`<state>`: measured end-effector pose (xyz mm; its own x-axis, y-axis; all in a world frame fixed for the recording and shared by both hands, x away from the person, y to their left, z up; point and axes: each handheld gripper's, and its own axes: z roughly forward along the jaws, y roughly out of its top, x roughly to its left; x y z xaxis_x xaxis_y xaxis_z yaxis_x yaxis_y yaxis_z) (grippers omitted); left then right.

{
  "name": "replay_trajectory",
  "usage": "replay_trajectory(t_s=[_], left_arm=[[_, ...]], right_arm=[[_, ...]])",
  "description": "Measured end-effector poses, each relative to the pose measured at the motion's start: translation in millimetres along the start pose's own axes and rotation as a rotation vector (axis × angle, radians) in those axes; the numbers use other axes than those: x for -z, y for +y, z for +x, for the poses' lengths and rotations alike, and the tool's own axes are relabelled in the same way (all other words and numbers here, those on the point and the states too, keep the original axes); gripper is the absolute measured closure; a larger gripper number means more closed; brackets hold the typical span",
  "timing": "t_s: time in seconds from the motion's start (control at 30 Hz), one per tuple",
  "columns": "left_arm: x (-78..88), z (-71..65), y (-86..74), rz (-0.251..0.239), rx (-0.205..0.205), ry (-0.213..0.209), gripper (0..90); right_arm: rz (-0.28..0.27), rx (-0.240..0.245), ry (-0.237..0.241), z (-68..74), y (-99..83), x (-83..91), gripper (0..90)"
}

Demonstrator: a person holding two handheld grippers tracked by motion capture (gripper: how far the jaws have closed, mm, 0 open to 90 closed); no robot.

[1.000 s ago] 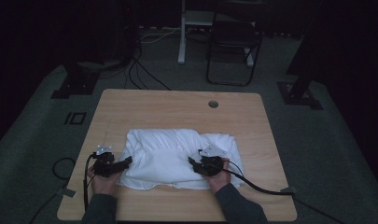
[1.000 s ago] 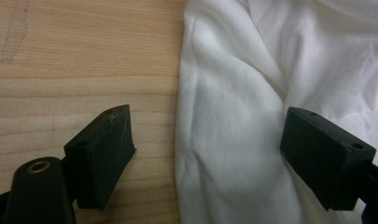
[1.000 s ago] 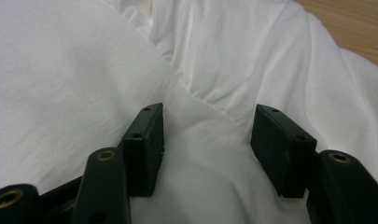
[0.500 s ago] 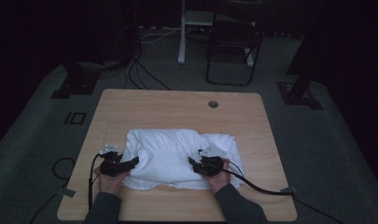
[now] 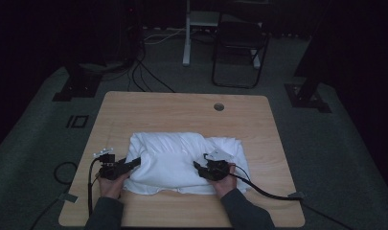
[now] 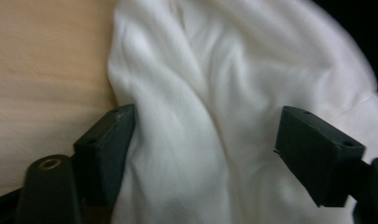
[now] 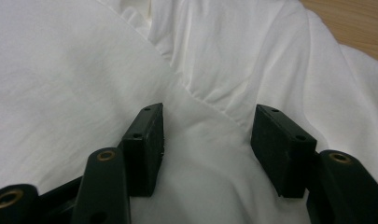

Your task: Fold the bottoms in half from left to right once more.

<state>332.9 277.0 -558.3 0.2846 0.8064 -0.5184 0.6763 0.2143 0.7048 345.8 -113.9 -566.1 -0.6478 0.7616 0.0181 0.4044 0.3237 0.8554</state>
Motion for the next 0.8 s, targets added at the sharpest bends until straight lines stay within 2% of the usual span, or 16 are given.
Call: replay_trajectory(t_s=[0.1, 0.23, 0.3, 0.33, 0.4, 0.53, 0.57, 0.6, 0.67, 0.8], left_arm=[[7.1, -7.9, 2.7, -0.04, -0.032, -0.006, 18.9], [3.7, -19.3, 1.3, -0.028, -0.095, 0.028, 15.6], [-2.5, -25.3, 0.0, 0.0, -0.149, 0.097, 14.3], [-6.7, -27.7, -1.0, 0.018, -0.176, 0.145, 14.3], [-12.1, -29.5, -2.6, 0.029, -0.22, 0.217, 13.7], [-20.8, -29.0, -5.1, 0.073, -0.247, 0.289, 10.0], [-20.8, -29.0, -5.1, 0.073, -0.247, 0.289, 9.5], [-24.0, -28.4, -6.1, 0.094, -0.257, 0.331, 9.4], [-26.2, -28.3, -6.7, 0.107, -0.281, 0.378, 8.7], [-27.7, -29.7, -7.2, 0.119, -0.304, 0.409, 8.5]], right_arm=[[0.0, 0.0, 0.001, -0.1, 0.0, 0.1, 43.5], [0.0, -0.001, 0.001, -0.1, 0.0, 0.1, 43.5], [-0.001, -0.001, 0.001, -0.1, -0.1, 0.0, 43.5], [-0.001, 0.0, 0.001, -0.1, -0.1, 0.1, 43.4], [-0.001, -0.001, 0.001, 0.0, -0.1, 0.0, 43.5], [-0.002, 0.0, 0.0, 0.0, -0.1, 0.1, 43.4], [-0.002, 0.0, 0.0, 0.0, -0.1, 0.1, 43.4], [-0.002, 0.002, 0.0, 0.0, -0.2, 0.0, 43.4], [-0.002, 0.002, 0.0, 0.1, -0.1, 0.1, 43.4], [-0.002, 0.005, -0.001, 0.5, -0.1, 0.1, 43.4]])
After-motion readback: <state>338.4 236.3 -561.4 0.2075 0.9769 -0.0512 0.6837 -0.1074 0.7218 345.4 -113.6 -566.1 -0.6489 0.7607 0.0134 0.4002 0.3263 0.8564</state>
